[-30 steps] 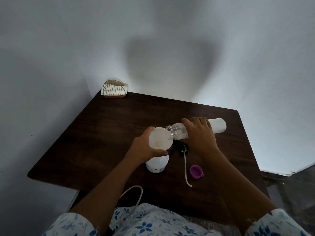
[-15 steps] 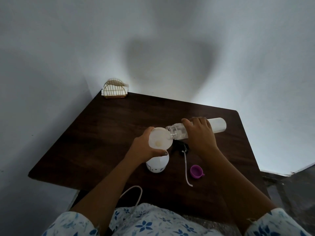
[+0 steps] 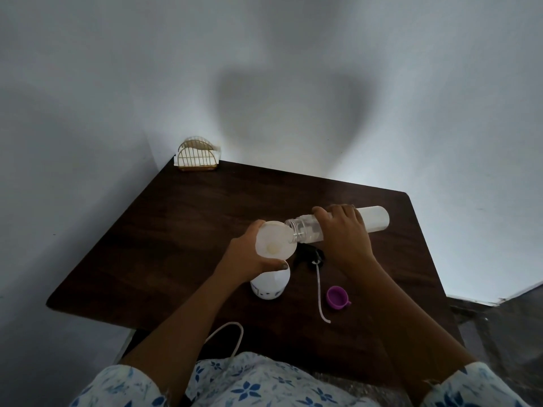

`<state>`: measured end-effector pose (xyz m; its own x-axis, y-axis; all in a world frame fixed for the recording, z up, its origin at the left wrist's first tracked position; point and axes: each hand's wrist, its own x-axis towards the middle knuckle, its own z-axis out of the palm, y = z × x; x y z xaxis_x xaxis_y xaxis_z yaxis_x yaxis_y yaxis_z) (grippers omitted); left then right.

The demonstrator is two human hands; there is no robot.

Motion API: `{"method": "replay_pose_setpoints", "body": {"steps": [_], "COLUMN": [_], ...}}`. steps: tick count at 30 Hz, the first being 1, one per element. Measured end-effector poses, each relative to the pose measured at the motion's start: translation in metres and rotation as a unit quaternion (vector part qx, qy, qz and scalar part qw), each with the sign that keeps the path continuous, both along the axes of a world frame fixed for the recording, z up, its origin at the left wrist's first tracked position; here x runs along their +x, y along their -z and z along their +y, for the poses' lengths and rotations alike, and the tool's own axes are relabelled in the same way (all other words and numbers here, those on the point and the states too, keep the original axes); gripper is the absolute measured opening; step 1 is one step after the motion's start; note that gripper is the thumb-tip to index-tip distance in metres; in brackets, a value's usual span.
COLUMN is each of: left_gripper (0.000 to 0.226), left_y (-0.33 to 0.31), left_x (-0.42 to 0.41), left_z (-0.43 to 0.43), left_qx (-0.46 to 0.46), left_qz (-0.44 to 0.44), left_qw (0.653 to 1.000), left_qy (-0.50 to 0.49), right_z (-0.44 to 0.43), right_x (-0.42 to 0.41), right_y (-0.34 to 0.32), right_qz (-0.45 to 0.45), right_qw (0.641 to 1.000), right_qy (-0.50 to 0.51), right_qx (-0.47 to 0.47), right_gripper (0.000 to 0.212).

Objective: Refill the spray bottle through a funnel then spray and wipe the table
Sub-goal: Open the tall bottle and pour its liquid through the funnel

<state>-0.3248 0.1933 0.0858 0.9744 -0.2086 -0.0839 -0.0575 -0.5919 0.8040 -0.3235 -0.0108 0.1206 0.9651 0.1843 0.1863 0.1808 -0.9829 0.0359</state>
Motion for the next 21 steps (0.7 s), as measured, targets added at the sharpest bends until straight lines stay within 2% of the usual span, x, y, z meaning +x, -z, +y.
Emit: {"method": "replay_pose_setpoints", "body": {"steps": [21], "left_gripper": [0.093], "left_y": [0.0040], "left_x": [-0.0012], "left_z": [0.0011], "left_qx": [-0.003], "left_qz": [0.000], "left_qw": [1.000], "left_qy": [-0.004], "right_z": [0.0002], "right_x": [-0.0010], "right_y": [0.0014], "right_qz": [-0.004], "right_qw": [1.000], "right_qy": [0.000], "right_qx": [0.012], "right_gripper": [0.065]}}
